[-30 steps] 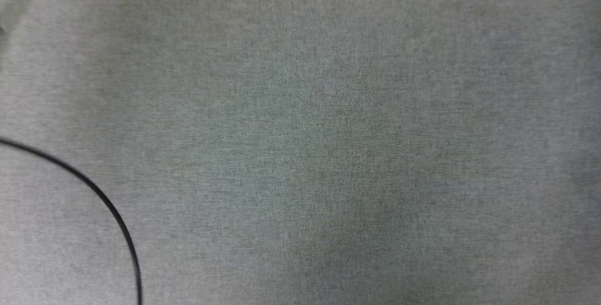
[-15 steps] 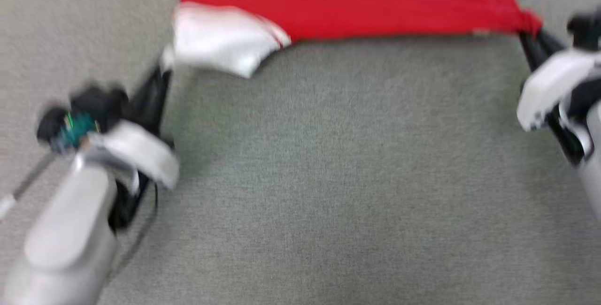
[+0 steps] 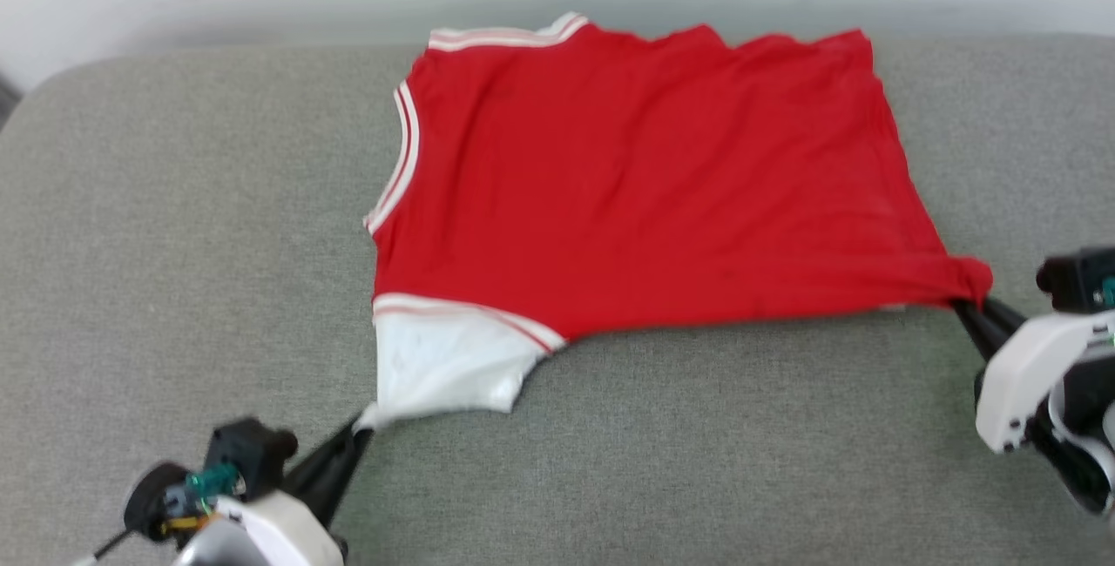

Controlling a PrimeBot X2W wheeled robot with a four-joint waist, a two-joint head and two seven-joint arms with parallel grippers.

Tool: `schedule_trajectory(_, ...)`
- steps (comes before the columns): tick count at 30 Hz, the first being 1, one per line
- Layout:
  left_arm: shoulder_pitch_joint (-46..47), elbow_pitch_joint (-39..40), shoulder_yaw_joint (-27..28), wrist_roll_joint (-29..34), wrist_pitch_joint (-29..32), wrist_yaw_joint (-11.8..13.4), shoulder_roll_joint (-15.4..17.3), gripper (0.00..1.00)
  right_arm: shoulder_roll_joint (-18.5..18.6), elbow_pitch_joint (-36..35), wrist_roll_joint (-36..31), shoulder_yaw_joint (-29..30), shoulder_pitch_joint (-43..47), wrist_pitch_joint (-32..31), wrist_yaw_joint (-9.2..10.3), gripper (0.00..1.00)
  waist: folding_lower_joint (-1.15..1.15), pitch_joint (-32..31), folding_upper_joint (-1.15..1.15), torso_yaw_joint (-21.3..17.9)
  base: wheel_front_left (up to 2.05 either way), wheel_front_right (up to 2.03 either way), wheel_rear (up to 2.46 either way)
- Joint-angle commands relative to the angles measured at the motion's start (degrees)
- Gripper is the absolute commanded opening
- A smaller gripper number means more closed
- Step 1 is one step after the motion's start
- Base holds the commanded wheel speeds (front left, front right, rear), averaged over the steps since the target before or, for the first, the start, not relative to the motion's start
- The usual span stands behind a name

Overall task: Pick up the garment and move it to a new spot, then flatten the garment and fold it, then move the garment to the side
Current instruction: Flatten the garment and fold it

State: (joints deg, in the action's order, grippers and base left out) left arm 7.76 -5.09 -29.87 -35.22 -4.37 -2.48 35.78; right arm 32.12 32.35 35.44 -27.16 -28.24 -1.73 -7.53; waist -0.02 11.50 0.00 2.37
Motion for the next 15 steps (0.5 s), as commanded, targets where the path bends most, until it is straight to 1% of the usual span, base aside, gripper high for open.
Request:
schedule_trajectory(1,-3.2,2.3,-0.5,-0.8,1.1,0.9,0.9,0.0,1.3,-1.8,1.6,0.2,3.3,-0.8,0.08,0.0,0.02,-1.8,0.0,-0.1,0.0,0.0,0.0)
schedule_trajectory(3,-6.1,4.8,-0.9,-1.6,2.3,1.6,1.5,0.0,2.5,-3.3,2.8,0.8,6.2,-1.7,0.08,0.0,0.02,-2.7,0.0,-0.2,0.0,0.0,0.0)
schedule_trajectory(9,-13.7,10.7,-2.4,-5.6,6.5,2.2,3.5,0.0,4.5,-8.2,6.5,3.3,15.8,-5.4,0.07,0.0,0.02,-4.8,0.0,-0.2,0.0,0.0,0.0)
schedule_trajectory(12,-16.2,13.1,-2.9,-6.8,8.0,2.5,4.6,0.0,5.2,-11.2,8.2,4.6,20.3,-7.7,0.08,0.0,0.02,-5.2,0.0,-0.4,0.0,0.0,0.0)
schedule_trajectory(15,-17.4,15.0,-3.1,-7.3,8.5,2.8,5.1,0.0,5.8,-13.9,7.9,6.2,23.1,-8.7,0.08,0.0,0.02,-5.2,0.0,-0.6,0.0,0.0,0.0)
